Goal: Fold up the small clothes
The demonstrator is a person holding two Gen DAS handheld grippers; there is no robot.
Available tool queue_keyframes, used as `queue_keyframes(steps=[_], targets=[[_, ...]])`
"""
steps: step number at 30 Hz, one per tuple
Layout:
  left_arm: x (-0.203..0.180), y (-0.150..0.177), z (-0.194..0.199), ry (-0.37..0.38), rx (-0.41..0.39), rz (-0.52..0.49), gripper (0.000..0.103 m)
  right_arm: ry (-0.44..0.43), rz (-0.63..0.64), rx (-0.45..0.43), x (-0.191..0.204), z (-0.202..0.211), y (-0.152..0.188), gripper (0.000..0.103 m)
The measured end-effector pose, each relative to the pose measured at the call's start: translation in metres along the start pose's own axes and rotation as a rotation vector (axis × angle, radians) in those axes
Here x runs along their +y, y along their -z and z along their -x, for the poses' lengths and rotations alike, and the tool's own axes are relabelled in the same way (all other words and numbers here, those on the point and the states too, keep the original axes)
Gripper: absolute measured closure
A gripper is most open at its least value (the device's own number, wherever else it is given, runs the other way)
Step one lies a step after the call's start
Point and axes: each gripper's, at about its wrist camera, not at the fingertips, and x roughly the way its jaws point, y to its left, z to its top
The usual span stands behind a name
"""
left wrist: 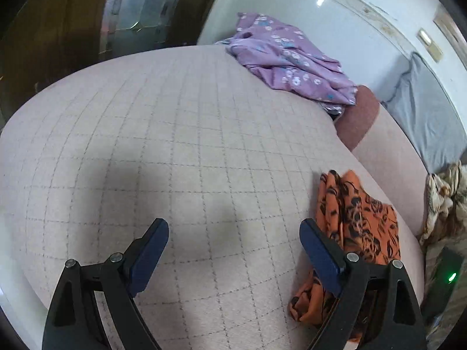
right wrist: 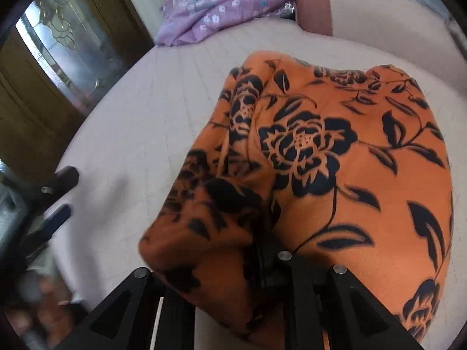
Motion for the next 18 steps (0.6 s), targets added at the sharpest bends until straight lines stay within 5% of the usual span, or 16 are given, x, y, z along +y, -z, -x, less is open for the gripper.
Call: queue_keyframes(steps=[5,7,8,9,12,18], targets=[[0.000,0.001,0.003,0.033,-0.010,0.000,0.012,-0.027,-0.007,0.024,0.005,0.012,-0.015,0.078],[-0.004,0.001,0.001,0.042,-0.002,-0.014,0.012,-0.060,-0.007,0.030,0.010,0.008,-0.014,0.057],[-0.004,0.002,0.003,0.041,-0.007,-0.022,0.012,-0.086,0.001,0.041,0.013,0.004,-0.011,0.030],[-0.003,0.002,0.005,0.036,-0.017,-0.026,0.012,-0.120,0.023,0.032,0.020,0.003,-0.005,0.024],[0.000,-0.001,0.006,0.034,-0.037,-0.007,0.012,-0.121,0.086,-0.034,0.036,0.014,0.008,0.024],[-0.018,0.002,0.018,0.133,-0.073,-0.084,0.012,-0.230,-0.101,-0.121,-0.004,0.049,0.035,0.024]])
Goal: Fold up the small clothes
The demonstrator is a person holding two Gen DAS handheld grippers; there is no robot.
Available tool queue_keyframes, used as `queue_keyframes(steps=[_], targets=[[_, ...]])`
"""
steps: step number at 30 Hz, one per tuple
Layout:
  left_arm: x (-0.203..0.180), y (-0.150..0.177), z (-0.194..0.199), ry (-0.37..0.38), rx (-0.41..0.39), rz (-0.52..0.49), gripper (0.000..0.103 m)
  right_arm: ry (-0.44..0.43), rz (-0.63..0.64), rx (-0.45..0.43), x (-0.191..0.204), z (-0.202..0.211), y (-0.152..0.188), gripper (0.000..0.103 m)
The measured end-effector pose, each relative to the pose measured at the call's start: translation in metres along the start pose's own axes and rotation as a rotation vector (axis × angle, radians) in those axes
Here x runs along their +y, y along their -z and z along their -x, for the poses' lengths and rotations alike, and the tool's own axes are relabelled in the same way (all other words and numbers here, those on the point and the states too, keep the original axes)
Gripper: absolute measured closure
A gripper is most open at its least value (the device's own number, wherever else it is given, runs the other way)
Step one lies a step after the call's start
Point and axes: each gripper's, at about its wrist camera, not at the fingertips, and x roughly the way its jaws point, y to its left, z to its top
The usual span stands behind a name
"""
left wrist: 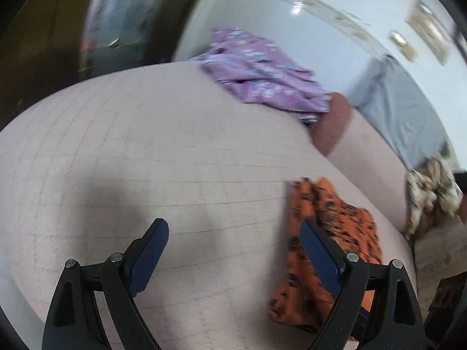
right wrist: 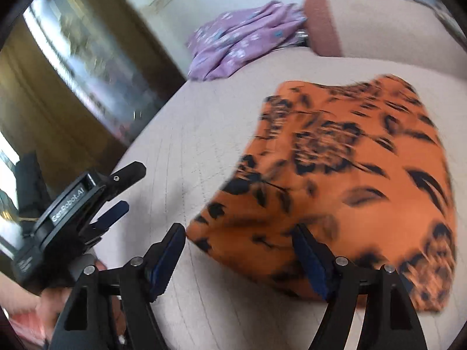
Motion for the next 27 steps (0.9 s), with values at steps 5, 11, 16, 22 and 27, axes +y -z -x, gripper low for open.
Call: queue_keyframes(steps=[5,11,16,22,27], targets=[[-0.063,0.020,0.004,0.217,0.072,-0.233,0.014,-0.006,-0.136,-0.094,-0.049,0.058,0.025,0.024],[-0.067,0.053,-0.062,-0.036,0.364,-0.251,0.056,-0.028,-0.258,-0.093,-0.098,0.082,0.041,0.024],[-0.039,0.048,-0.044,0.025,0.348,-0.098,0.056,-0.087,-0.269,-0.084,-0.114,0.082,0.047,0.025],[-0.074,0.016,-0.011,-0.006,0.216,-0.259,0.046,-0.167,-0.312,-0.116,-0.129,0.097,0.049,0.024],[-0.121,-0.007,-0.054,0.086,0.263,-0.371,0.035,-0.171,-0.351,-0.148,-0.148,0.108,0.044,0.024]])
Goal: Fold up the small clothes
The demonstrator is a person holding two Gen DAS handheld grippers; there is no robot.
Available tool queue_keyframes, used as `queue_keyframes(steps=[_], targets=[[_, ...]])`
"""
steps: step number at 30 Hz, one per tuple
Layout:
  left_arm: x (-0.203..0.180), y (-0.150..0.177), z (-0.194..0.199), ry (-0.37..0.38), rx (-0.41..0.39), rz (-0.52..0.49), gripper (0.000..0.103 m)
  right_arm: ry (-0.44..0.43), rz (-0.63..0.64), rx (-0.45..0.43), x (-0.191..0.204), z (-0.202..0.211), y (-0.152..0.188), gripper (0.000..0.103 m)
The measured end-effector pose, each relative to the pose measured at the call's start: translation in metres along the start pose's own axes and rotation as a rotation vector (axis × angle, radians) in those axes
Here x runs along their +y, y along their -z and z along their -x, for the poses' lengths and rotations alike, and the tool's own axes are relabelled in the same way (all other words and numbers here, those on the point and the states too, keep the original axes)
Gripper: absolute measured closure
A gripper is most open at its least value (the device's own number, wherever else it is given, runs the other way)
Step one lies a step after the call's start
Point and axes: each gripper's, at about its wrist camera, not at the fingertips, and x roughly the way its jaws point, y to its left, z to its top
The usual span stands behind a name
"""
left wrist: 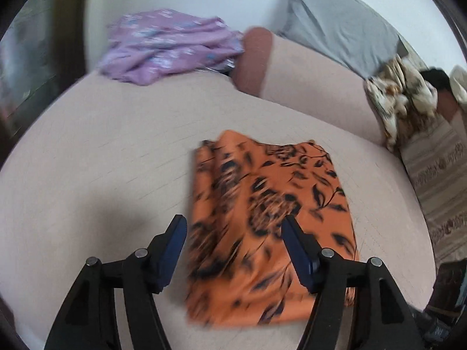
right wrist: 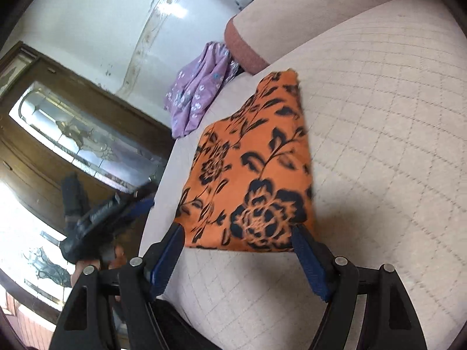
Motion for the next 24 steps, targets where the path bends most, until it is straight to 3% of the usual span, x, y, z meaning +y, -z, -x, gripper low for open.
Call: queue_keyframes(steps=[1,2,3,4,5,7,9,13,15,17,20,22,24], targets=[[0.000,-0.008,-0.014,0.010,0.023,0.011,0.035,0.010,-0.005,-0.006,-0.004,0.002,-0.003,0.024],[0.002,-0.015,-0.033,-0.001,0.049,0.013,0.044,0.019,-0.015,-0.010,-0.008,0.004,-0.004,0.024],[0.006,-0.019,-0.055,-0.054,0.097,-0.011,0.074,0.027,-0.026,-0.012,-0.013,0.006,-0.006,0.024],[0.010,-0.016,-0.069,-0.094,0.149,-0.009,0.084,0.039,-0.036,-0.014,-0.017,0.008,-0.008,0.024],[0.025,-0.012,-0.083,-0.065,0.192,0.056,0.080,0.048,-0.042,-0.017,-0.021,0.010,-0.010,0.024],[0.045,-0.007,-0.080,0.000,0.158,0.142,0.073,0.069,-0.052,-0.019,-0.027,0.014,-0.016,0.024],[0.048,-0.003,-0.071,-0.029,0.116,0.123,0.061,0.083,-0.040,-0.025,-0.028,0.016,-0.026,0.024],[0.052,0.004,-0.052,-0.073,0.087,0.127,0.055,0.048,-0.064,0.008,-0.033,-0.002,-0.054,0.018],[0.039,0.004,-0.032,-0.111,0.029,0.086,0.057,0.019,-0.108,0.036,-0.042,-0.018,-0.070,0.018],[0.023,0.006,-0.013,-0.098,-0.038,0.028,0.056,-0.003,-0.189,0.077,-0.056,-0.040,-0.082,0.018],[-0.007,0.014,-0.001,-0.053,-0.110,-0.082,0.041,-0.012,-0.238,0.109,-0.062,-0.062,-0.088,0.018],[-0.016,0.024,-0.018,-0.076,-0.059,-0.142,0.041,-0.040,-0.266,0.138,-0.061,-0.076,-0.087,0.018],[-0.004,0.037,-0.050,-0.167,0.061,-0.119,0.041,-0.058,-0.254,0.169,-0.054,-0.088,-0.083,0.023]])
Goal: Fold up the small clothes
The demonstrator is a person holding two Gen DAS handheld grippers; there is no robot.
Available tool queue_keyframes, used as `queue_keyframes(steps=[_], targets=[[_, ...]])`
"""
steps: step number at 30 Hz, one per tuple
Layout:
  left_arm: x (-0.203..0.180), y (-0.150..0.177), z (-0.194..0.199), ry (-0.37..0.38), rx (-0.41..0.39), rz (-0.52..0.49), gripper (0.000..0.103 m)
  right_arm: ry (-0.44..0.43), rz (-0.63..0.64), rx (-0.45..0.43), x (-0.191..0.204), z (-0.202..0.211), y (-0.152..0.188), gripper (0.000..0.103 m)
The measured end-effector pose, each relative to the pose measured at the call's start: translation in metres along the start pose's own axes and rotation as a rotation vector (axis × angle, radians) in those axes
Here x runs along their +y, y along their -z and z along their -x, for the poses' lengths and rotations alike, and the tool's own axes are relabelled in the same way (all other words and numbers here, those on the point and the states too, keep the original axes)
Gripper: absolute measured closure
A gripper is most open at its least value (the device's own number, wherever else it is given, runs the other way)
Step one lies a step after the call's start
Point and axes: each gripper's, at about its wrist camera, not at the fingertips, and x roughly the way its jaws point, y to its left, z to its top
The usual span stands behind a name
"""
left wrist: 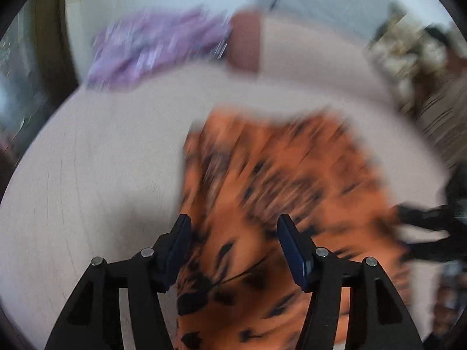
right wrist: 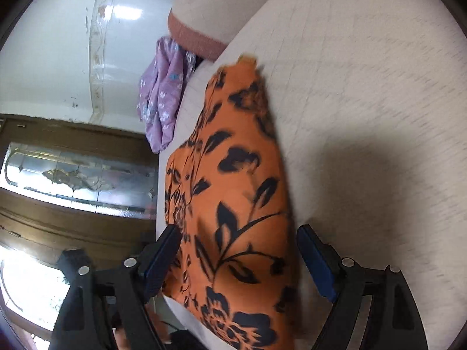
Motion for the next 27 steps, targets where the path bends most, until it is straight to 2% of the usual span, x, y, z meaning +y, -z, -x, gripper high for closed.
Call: queue_keyframes(steps=[1,2,3,5,6,7,8,9,10,13,15,16,18,19,20,21,23,24,26,27], targets=[[0.009,0.006,-0.009,0.028,0.020,0.037,0.040,0.049,0.051,0.015,0.009,-0.006,0.003,0.031],[0.016,0.010,-0.010,0.058,0.004,0.076,0.038,0.132,0.102,0.024,0.018,-0.010,0.005,0.053],[0.020,0.012,-0.008,0.062,-0.001,0.082,0.037,0.161,0.130,0.024,0.026,-0.010,0.008,0.061],[0.017,0.011,-0.006,0.045,-0.007,0.053,0.037,0.294,0.291,-0.004,0.057,-0.007,0.017,0.063],[0.015,0.013,-0.007,0.042,-0.010,0.043,0.037,0.388,0.395,-0.012,0.072,-0.011,0.025,0.063],[0.017,0.016,-0.007,0.054,-0.012,0.050,0.037,0.434,0.424,0.000,0.072,-0.017,0.028,0.063],[0.018,0.015,-0.009,0.060,-0.015,0.059,0.036,0.450,0.418,0.013,0.066,-0.022,0.028,0.060],[0.020,0.016,-0.009,0.070,-0.016,0.072,0.035,0.422,0.373,0.014,0.056,-0.022,0.025,0.046],[0.021,0.012,-0.012,0.082,-0.011,0.082,0.035,0.367,0.290,0.006,0.046,-0.015,0.020,0.039],[0.021,0.009,-0.015,0.099,0.000,0.106,0.035,0.174,0.140,-0.074,0.034,0.013,0.007,0.034],[0.020,0.007,-0.018,0.101,0.002,0.114,0.035,0.126,0.083,-0.136,0.030,0.024,-0.006,0.023],[0.022,0.005,-0.022,0.105,0.004,0.119,0.035,0.110,0.038,-0.141,0.024,0.022,-0.015,0.022],[0.026,0.005,-0.023,0.127,0.014,0.144,0.034,0.078,-0.056,-0.079,0.007,0.000,-0.033,0.021],[0.028,0.005,-0.025,0.136,0.018,0.154,0.034,0.090,-0.102,-0.043,-0.003,-0.015,-0.040,0.024],[0.030,0.005,-0.027,0.141,0.019,0.162,0.034,0.094,-0.101,-0.022,-0.003,-0.025,-0.044,0.051],[0.032,0.005,-0.028,0.143,0.019,0.166,0.034,0.104,-0.032,-0.020,0.010,-0.031,-0.045,0.061],[0.031,0.004,-0.029,0.138,0.019,0.170,0.033,0.254,0.201,-0.050,0.059,-0.034,-0.037,0.064],[0.030,0.004,-0.030,0.134,0.019,0.171,0.032,0.320,0.278,-0.060,0.071,-0.036,-0.032,0.065],[0.028,0.004,-0.031,0.128,0.019,0.163,0.031,0.478,0.375,-0.032,0.070,-0.051,-0.024,0.065],[0.028,0.004,-0.030,0.123,0.016,0.158,0.030,0.487,0.377,-0.033,0.066,-0.053,-0.024,0.061]])
